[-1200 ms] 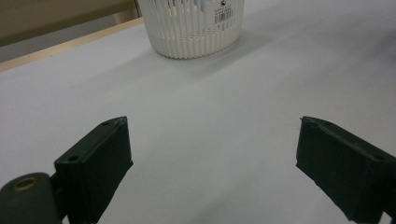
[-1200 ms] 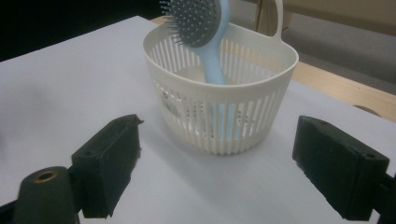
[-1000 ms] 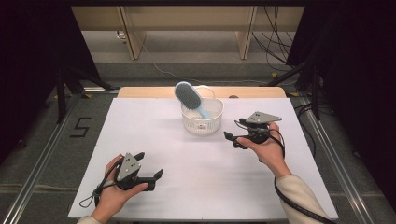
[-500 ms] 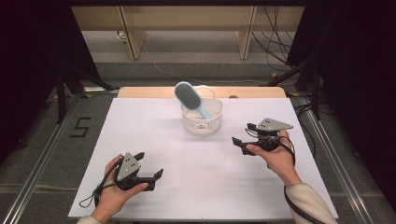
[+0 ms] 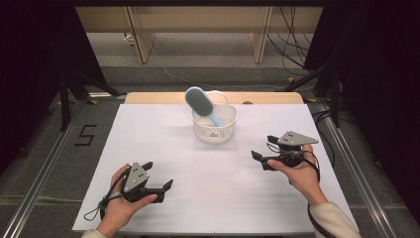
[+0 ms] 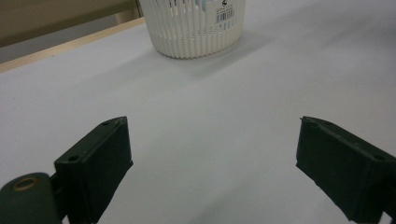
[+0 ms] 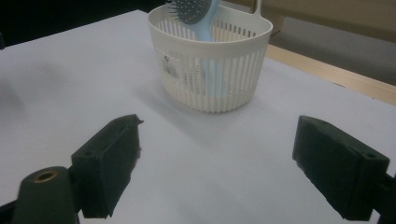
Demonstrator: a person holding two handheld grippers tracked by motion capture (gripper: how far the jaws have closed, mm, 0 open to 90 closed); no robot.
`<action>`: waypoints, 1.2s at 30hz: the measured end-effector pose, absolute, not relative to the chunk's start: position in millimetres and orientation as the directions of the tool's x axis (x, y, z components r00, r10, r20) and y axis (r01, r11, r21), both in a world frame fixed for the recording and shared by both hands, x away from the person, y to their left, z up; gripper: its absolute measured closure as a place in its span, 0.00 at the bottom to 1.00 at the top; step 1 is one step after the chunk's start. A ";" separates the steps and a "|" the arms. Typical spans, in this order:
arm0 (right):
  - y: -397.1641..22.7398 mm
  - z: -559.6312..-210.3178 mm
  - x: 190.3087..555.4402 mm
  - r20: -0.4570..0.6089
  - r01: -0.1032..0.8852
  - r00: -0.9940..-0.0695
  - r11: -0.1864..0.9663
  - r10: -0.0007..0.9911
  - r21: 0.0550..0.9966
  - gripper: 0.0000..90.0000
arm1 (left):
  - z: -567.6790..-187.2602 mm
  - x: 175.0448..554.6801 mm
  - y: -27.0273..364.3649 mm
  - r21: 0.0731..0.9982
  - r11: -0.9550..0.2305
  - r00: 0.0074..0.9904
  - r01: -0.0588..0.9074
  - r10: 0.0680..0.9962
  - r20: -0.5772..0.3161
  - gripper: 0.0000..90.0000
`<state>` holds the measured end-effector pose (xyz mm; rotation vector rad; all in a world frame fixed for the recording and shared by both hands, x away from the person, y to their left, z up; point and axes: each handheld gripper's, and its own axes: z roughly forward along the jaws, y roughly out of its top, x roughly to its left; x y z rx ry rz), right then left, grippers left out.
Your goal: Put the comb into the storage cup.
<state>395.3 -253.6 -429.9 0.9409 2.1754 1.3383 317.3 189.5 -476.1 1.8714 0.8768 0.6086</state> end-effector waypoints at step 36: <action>-289.4 -446.8 359.4 -0.007 0.352 -0.647 0.307 0.762 0.884 0.17 | -476.4 317.3 190.0 0.902 -0.295 0.616 0.317 0.787 0.041 0.11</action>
